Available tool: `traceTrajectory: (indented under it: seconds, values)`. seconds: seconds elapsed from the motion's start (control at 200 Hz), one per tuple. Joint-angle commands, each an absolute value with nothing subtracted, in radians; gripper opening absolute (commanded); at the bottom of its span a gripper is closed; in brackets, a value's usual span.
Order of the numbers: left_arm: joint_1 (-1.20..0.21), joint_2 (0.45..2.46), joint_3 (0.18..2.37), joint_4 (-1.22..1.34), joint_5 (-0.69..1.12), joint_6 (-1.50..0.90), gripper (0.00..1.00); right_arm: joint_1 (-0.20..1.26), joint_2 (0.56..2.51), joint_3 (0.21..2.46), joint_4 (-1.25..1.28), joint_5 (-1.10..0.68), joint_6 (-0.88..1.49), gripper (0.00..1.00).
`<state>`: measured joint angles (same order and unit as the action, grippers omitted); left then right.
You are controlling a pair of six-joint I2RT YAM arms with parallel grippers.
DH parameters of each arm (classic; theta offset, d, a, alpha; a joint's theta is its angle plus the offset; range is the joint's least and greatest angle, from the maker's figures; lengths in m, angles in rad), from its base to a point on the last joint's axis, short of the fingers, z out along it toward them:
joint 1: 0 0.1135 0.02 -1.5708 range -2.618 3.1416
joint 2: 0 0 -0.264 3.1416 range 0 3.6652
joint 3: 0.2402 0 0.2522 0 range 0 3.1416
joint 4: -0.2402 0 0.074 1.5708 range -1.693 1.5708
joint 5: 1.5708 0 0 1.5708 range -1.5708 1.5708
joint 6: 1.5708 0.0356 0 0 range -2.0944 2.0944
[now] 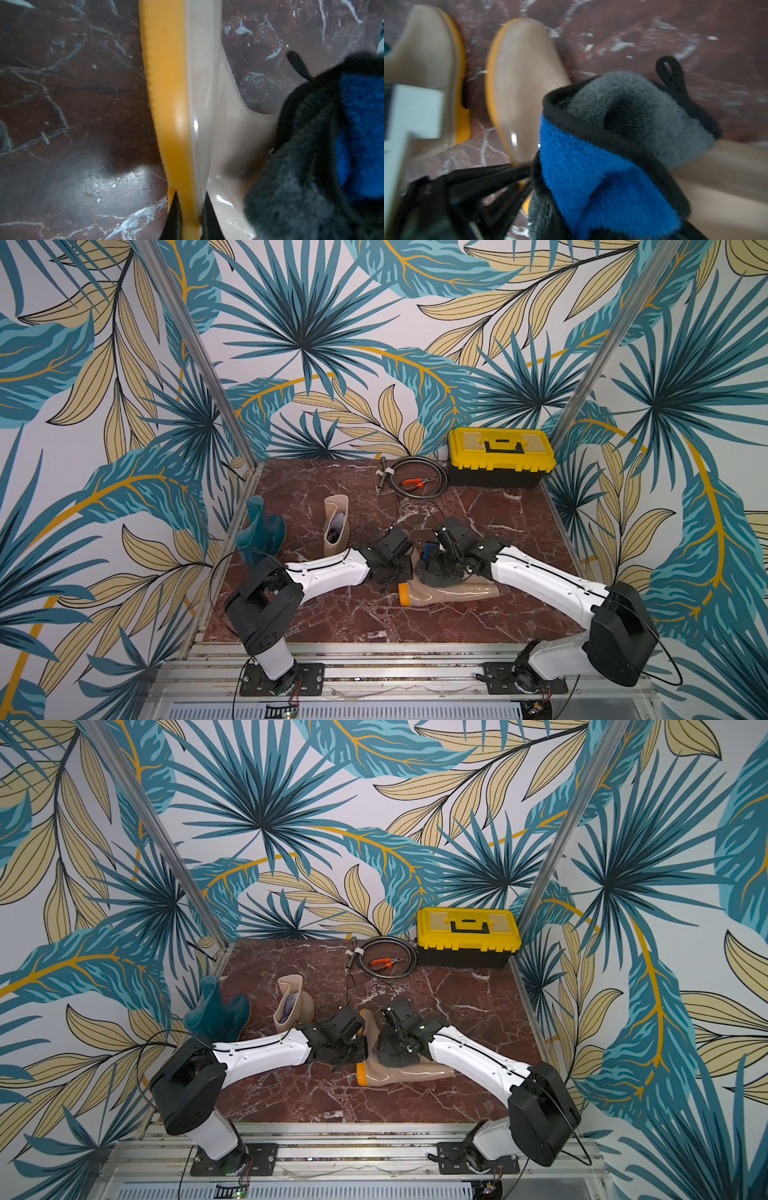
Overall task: Wipe the rubber boots with a cloth
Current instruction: Wipe the dirt off the rubber boot.
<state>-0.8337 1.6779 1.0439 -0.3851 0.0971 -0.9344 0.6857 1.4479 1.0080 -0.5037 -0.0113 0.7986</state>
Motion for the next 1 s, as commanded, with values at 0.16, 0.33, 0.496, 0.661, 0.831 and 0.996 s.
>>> traceTrajectory:
  seconds: [0.16, 0.33, 0.496, 0.661, 0.831, 0.996]
  values:
    - [-0.824, 1.658, 1.02, -0.339, 0.045, -0.998, 0.0, 0.611, 1.361, 0.933, -0.672, 0.108, 0.75, 0.0]
    - [-0.827, 1.696, 1.06, -0.339, 0.079, -0.976, 0.4, 0.449, 1.111, 0.745, -0.707, 0.114, 0.717, 0.0]
    - [-0.829, 1.673, 1.074, -0.341, 0.117, -0.951, 0.57, 0.47, 1.112, 0.741, -0.644, 0.023, 0.777, 0.0]
    - [-0.83, 1.644, 1.042, -0.341, 0.124, -0.943, 0.56, 0.63, 1.265, 0.859, -0.527, 0.041, 0.806, 0.0]
    - [-0.836, 1.647, 1.018, -0.339, 0.131, -0.947, 0.48, 0.704, 1.445, 0.967, -0.461, -0.012, 0.783, 0.0]
    - [-0.836, 1.664, 1.029, -0.339, 0.158, -0.927, 0.48, 0.631, 1.439, 0.941, -0.623, 0.123, 0.713, 0.0]
